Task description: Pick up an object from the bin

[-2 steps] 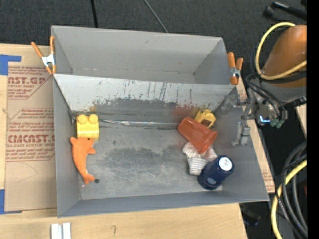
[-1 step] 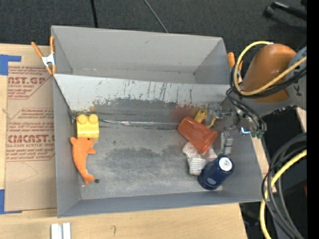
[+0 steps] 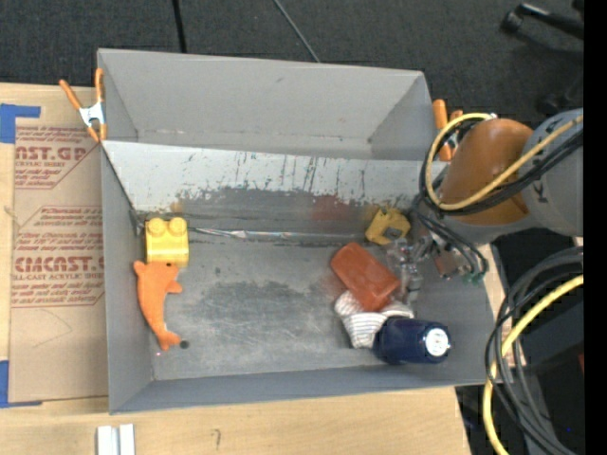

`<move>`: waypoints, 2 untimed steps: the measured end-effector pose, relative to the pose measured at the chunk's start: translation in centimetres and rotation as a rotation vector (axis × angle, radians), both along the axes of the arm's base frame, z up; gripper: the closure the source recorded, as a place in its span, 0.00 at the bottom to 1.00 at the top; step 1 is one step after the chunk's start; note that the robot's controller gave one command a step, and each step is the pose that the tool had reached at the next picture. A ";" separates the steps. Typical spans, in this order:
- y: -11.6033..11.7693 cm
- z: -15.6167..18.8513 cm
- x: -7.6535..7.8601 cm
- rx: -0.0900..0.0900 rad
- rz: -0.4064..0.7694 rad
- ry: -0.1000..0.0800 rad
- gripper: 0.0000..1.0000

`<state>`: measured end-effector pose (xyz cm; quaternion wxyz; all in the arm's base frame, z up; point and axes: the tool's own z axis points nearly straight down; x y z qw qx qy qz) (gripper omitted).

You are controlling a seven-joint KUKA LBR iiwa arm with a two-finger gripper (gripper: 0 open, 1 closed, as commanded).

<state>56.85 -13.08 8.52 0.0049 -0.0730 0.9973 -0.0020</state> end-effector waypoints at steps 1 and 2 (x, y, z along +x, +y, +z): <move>0.0 0.0 0.0 0.000 0.000 0.000 1.00; 0.4 1.1 -0.4 0.002 0.037 0.003 1.00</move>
Offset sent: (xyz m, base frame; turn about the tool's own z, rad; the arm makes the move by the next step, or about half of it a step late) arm -0.0078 0.0064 0.0225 -0.0748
